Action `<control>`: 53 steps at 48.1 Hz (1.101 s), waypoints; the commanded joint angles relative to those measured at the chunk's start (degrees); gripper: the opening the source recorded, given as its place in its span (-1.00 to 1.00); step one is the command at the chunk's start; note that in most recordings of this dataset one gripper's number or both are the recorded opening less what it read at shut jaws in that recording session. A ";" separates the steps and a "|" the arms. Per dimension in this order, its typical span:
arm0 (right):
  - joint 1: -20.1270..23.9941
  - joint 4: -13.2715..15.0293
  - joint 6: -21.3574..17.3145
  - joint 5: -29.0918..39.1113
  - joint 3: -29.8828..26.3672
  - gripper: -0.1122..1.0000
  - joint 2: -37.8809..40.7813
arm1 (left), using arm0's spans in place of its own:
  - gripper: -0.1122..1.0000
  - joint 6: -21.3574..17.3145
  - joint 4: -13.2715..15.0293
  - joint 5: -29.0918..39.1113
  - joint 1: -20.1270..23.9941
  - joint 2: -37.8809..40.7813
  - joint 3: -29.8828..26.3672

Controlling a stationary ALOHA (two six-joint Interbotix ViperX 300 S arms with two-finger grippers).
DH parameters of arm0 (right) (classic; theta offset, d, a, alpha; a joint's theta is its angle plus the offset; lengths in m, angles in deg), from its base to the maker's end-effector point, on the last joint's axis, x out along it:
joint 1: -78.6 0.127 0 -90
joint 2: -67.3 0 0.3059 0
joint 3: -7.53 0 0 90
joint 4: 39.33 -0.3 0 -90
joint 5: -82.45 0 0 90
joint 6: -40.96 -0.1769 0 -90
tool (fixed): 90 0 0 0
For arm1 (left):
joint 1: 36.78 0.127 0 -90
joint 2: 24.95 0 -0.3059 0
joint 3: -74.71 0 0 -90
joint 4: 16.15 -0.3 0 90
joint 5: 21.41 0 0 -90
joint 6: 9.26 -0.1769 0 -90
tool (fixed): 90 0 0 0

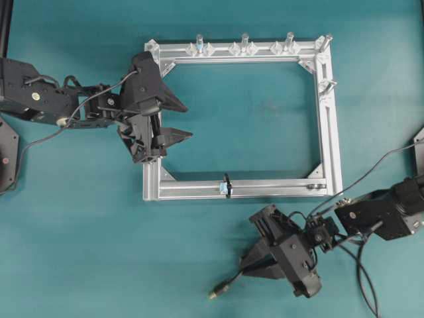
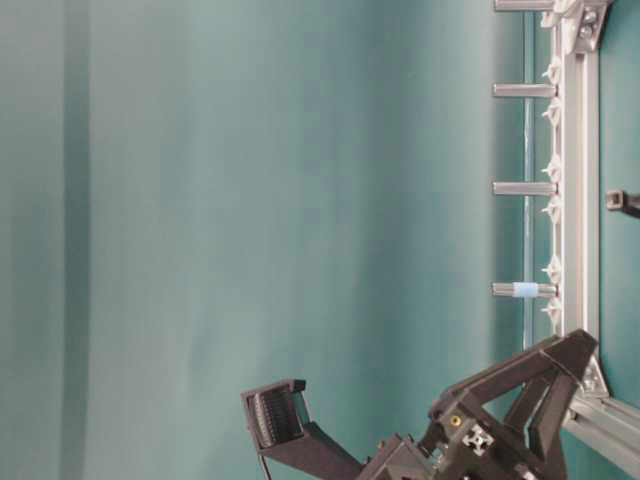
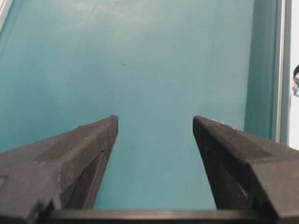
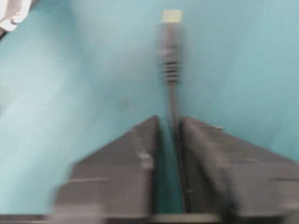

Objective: Insert the wire through the string loop located in the center.

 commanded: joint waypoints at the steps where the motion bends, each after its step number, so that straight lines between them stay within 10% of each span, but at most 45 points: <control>1: -0.44 -0.26 -0.09 4.22 0.09 -0.61 -0.18 | 0.57 0.44 -0.18 -0.26 -0.09 -1.49 -1.32; 53: -0.44 -0.44 -0.35 7.65 -1.76 -0.66 -1.49 | 0.56 0.35 -0.09 -0.26 0.62 -27.25 14.94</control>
